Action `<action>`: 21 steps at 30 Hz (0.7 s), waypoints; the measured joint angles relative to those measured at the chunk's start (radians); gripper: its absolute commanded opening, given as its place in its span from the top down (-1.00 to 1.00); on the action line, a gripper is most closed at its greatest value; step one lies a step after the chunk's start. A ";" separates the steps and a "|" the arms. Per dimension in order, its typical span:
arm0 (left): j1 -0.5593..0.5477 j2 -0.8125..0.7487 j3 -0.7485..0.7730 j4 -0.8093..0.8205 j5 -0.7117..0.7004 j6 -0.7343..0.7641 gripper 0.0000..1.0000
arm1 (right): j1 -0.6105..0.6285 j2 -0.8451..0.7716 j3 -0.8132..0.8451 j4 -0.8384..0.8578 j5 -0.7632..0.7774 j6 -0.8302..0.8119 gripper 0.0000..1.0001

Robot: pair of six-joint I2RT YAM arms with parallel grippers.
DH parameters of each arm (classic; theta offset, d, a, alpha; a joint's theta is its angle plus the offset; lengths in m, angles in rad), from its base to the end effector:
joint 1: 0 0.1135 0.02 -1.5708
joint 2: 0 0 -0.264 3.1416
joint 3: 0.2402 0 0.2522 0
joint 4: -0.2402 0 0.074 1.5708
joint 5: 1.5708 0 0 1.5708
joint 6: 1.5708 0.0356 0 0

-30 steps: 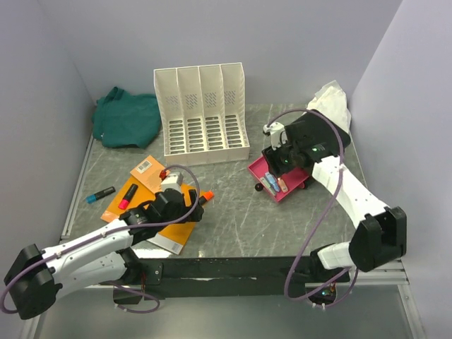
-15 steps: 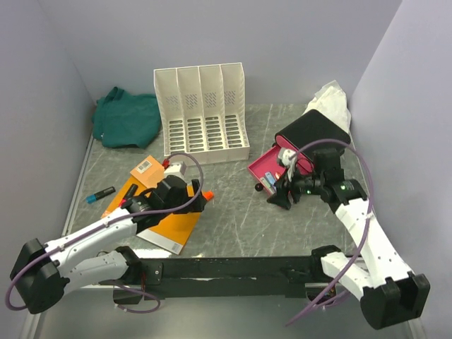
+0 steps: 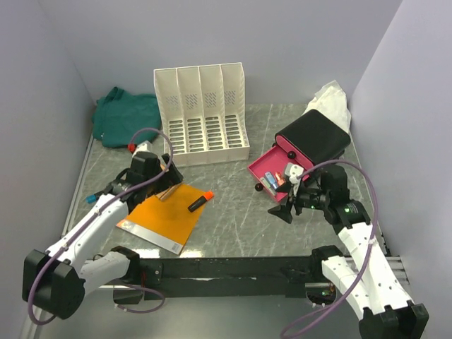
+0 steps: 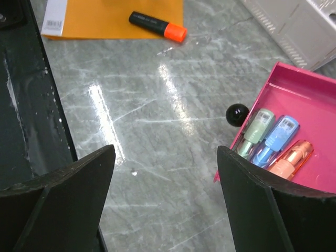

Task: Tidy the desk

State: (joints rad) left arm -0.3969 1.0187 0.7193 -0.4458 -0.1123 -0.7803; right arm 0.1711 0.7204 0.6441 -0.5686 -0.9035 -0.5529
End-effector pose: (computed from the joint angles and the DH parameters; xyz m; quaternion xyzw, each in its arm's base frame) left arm 0.1986 -0.0789 0.2492 -0.1963 0.8935 -0.1796 0.3617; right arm 0.1402 0.0526 0.2711 -0.4674 0.6838 0.3073 0.4686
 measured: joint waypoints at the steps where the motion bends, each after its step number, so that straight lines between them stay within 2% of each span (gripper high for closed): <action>1: 0.012 0.018 0.028 -0.010 -0.001 0.001 -0.99 | 0.000 0.012 0.007 -0.008 0.002 -0.007 -0.68; 6: 0.026 0.034 0.092 -0.033 -0.026 0.001 -0.99 | -0.001 0.181 0.174 -0.138 0.025 -0.080 -0.51; 9: 0.029 0.009 0.060 -0.029 -0.016 0.000 -0.99 | 0.001 0.309 0.313 -0.208 0.053 -0.115 -0.23; 10: 0.030 -0.006 0.042 -0.029 -0.010 0.000 -0.99 | 0.005 0.333 0.341 -0.217 0.058 -0.120 -0.05; 12: 0.031 -0.053 -0.016 -0.027 0.021 -0.003 -0.99 | 0.026 0.383 0.400 -0.237 0.081 -0.116 0.08; 14: 0.031 -0.110 -0.070 -0.026 0.053 -0.004 -0.99 | 0.085 0.422 0.431 -0.236 0.120 -0.093 0.31; 17: 0.031 -0.217 -0.134 -0.024 0.111 -0.011 -0.99 | 0.229 0.470 0.437 -0.226 0.207 -0.048 0.38; 19: 0.030 -0.280 -0.155 -0.024 0.140 -0.018 -0.99 | 0.323 0.506 0.437 -0.216 0.264 -0.019 0.56; 21: 0.030 -0.340 -0.170 -0.023 0.164 -0.026 -0.99 | 0.410 0.548 0.437 -0.198 0.336 0.015 0.62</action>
State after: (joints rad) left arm -0.3668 0.6788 0.5495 -0.4683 0.0521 -0.8059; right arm 0.5808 1.2686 1.0809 -0.7670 -0.5671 -0.5377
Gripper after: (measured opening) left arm 0.995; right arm 0.235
